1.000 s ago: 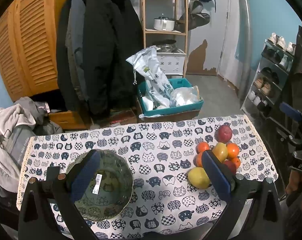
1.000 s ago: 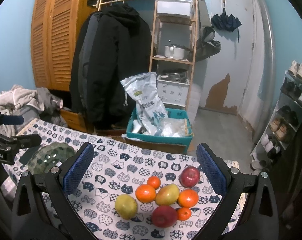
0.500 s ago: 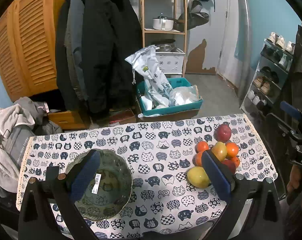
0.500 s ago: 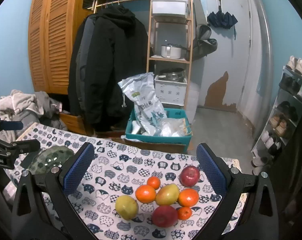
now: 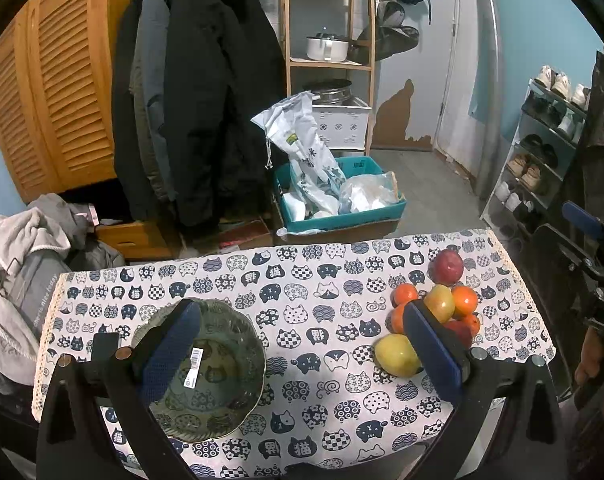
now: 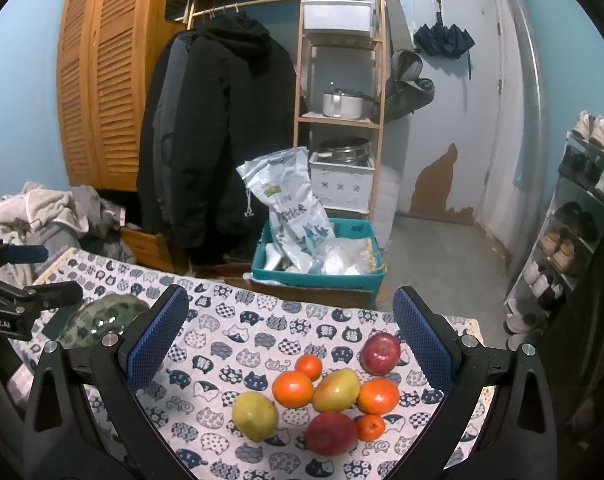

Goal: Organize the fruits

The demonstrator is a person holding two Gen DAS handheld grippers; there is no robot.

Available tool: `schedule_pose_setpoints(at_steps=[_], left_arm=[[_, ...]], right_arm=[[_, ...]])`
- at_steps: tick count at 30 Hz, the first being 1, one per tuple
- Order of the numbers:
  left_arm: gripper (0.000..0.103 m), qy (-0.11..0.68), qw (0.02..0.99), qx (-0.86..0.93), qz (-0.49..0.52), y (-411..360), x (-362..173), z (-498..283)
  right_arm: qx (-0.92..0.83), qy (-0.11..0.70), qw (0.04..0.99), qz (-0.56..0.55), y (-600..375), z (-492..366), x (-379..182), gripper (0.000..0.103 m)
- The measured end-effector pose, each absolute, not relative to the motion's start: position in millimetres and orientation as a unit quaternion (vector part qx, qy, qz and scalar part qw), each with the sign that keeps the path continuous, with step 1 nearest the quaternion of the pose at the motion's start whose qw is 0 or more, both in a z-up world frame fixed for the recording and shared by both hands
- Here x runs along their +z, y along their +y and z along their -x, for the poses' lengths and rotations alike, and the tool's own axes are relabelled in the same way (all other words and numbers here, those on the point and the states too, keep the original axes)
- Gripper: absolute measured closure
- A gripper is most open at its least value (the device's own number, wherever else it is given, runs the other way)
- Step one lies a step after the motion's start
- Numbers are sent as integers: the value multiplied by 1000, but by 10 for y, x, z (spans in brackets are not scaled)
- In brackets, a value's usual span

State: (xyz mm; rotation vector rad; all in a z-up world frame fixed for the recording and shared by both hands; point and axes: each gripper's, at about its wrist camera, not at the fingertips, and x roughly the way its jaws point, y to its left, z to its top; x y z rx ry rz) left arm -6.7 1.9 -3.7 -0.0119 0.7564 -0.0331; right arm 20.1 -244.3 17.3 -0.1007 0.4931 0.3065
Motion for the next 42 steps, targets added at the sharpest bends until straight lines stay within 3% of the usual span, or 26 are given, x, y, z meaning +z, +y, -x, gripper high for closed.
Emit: schedule_pose_setpoints(at_steps=[42], left_arm=[[1, 381, 924, -19, 12, 16, -68, 20]], right_arm=[[149, 252, 955, 50, -2507, -191, 142, 3]])
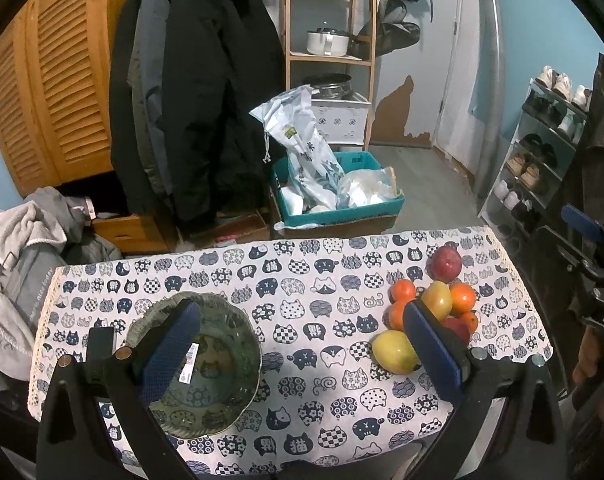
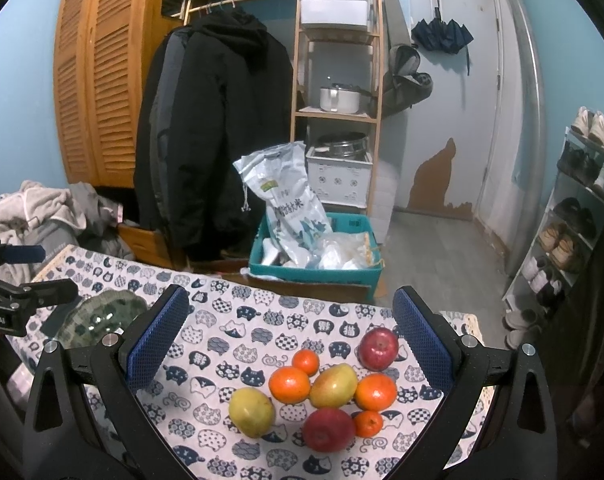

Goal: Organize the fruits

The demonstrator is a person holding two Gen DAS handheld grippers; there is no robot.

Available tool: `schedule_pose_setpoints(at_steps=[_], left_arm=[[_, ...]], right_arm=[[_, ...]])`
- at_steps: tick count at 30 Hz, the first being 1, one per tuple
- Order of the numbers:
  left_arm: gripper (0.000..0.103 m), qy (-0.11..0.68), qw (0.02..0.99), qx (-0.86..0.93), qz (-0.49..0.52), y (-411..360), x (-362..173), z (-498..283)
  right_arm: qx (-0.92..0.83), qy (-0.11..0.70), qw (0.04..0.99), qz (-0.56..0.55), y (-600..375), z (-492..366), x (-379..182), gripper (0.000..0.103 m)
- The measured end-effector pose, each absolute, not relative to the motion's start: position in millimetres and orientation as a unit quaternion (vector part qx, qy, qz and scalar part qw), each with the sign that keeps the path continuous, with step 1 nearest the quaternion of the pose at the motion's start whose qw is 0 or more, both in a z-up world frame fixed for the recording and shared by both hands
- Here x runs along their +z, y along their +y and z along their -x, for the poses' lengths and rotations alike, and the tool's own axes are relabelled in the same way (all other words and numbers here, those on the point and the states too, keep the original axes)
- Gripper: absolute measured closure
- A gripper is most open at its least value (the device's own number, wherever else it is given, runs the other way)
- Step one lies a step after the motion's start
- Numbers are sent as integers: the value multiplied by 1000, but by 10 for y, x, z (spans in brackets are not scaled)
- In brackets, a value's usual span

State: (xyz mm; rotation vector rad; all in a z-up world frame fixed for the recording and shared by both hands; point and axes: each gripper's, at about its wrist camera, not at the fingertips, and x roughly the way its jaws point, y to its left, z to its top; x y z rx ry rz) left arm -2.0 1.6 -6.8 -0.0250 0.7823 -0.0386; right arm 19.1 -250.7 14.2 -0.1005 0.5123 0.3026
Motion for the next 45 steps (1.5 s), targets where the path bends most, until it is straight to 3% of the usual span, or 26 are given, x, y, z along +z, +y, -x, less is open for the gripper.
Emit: schedule_pose_setpoints(at_steps=[20, 34, 45], left_arm=[[1, 440, 896, -53, 8, -209, -493, -238], [1, 553, 828, -88, 27, -526, -1352, -555], [1, 568, 819, -79, -21, -785, -1779, -697]], right_arm=[[126, 309, 942, 40, -2719, -388, -143, 3], [100, 443, 890, 40, -2950, -750, -1023, 3], [84, 534, 841, 38, -3013, -931, -1775, 10]])
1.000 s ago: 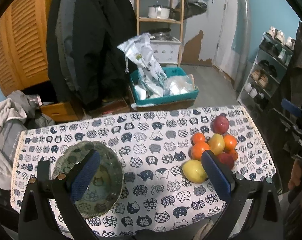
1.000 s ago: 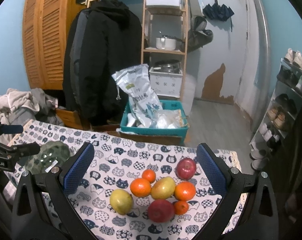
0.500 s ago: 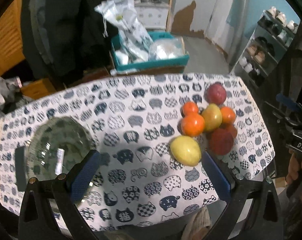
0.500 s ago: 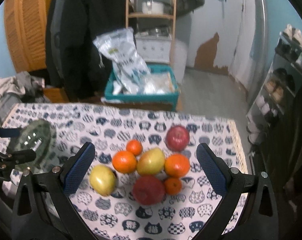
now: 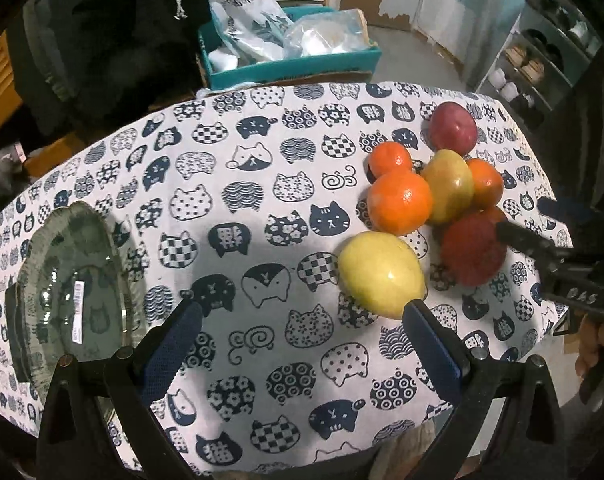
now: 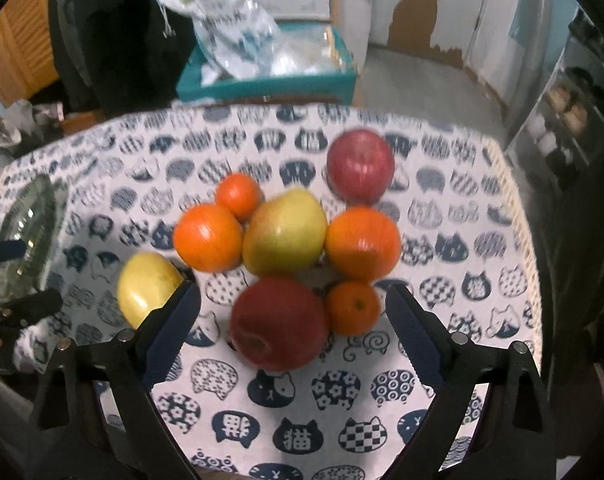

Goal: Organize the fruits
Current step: 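Move the right tool to the large red apple while the left tool approaches the yellow-green pear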

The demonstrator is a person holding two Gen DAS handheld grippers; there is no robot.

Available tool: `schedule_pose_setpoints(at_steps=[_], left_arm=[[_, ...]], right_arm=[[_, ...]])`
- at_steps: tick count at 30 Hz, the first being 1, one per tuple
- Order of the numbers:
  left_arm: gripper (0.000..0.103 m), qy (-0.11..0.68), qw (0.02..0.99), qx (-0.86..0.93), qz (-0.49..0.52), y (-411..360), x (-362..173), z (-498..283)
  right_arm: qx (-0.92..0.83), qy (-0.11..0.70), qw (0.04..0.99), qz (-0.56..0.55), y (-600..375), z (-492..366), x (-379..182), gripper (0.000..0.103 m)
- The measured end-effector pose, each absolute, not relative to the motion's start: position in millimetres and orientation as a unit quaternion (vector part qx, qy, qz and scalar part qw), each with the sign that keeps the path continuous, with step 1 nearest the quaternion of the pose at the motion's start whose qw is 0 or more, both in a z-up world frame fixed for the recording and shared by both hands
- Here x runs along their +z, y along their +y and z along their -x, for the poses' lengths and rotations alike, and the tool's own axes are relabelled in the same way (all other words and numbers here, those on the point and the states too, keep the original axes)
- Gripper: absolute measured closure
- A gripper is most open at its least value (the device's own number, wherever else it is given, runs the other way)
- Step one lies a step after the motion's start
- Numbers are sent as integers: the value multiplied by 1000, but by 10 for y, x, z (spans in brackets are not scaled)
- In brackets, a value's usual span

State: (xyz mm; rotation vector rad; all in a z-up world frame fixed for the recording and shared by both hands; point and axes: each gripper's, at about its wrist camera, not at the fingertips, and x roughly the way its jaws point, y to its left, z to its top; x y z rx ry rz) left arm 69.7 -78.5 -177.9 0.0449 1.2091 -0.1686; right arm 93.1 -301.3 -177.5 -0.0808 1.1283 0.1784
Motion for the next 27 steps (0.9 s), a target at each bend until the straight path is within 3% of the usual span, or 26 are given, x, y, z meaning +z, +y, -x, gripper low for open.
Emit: schedule_pose_setpoints(at_steps=[10, 17, 27], left_arm=[[1, 583, 806, -95, -36, -969, -1980, -806], [1, 593, 799, -96, -31, -1010, -2077, -876], [1, 602, 792, -97, -28, -1041, -2170, -922]], right_arm=[[87, 564, 821, 36, -2995, -968, -2049, 12], [101, 579, 808, 35, -2920, -999, -2200, 22], [109, 587, 800, 64, -2790, -967, -2255, 26]])
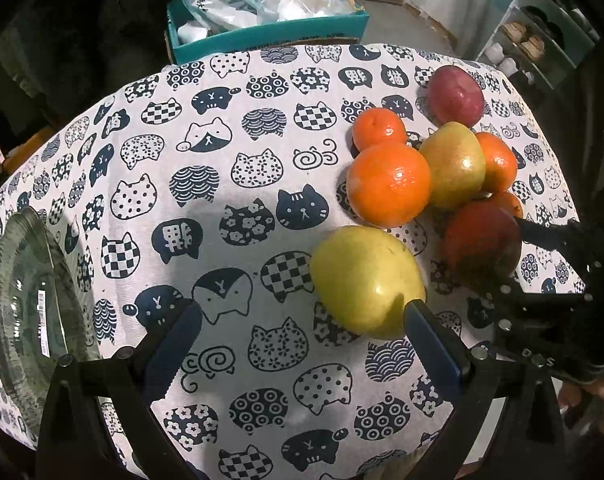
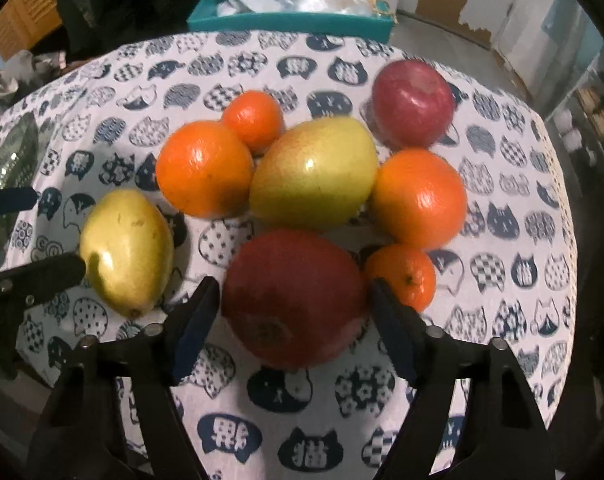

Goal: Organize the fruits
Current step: 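Move the right tool to the large red apple while the left tool approaches the yellow-green pear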

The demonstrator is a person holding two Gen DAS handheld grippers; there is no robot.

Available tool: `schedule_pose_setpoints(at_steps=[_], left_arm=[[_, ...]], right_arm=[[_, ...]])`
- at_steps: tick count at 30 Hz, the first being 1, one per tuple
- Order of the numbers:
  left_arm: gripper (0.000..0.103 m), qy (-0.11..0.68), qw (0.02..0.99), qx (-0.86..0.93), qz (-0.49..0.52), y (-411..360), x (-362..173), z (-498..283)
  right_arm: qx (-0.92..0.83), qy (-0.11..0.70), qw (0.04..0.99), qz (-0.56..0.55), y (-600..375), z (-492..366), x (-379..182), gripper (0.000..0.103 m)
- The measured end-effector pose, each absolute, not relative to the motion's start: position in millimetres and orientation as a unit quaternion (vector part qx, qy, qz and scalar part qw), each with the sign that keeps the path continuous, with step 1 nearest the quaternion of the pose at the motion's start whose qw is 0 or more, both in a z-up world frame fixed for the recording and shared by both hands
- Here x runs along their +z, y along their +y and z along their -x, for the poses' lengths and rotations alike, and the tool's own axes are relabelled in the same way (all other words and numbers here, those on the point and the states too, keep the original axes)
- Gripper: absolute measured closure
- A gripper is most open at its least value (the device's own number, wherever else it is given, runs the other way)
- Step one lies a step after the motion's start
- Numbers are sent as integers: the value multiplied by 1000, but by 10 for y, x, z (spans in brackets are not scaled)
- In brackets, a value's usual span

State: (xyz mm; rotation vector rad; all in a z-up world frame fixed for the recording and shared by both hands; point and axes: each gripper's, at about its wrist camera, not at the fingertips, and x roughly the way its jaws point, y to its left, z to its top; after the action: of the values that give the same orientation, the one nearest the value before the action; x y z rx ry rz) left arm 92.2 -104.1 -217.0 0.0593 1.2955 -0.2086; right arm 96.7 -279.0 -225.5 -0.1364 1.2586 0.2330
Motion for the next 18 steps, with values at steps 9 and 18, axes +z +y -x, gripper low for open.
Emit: schedule_pose_setpoints(at_steps=[9, 18], left_arm=[[1, 609, 786, -103, -25, -1134, -2223, -954], [1, 619, 777, -112, -18, -1224, -2301, -983]], right_arm=[[121, 575, 804, 92, -2687, -988, -2358, 25], [137, 593, 793, 21, -2927, -946, -2404, 28]])
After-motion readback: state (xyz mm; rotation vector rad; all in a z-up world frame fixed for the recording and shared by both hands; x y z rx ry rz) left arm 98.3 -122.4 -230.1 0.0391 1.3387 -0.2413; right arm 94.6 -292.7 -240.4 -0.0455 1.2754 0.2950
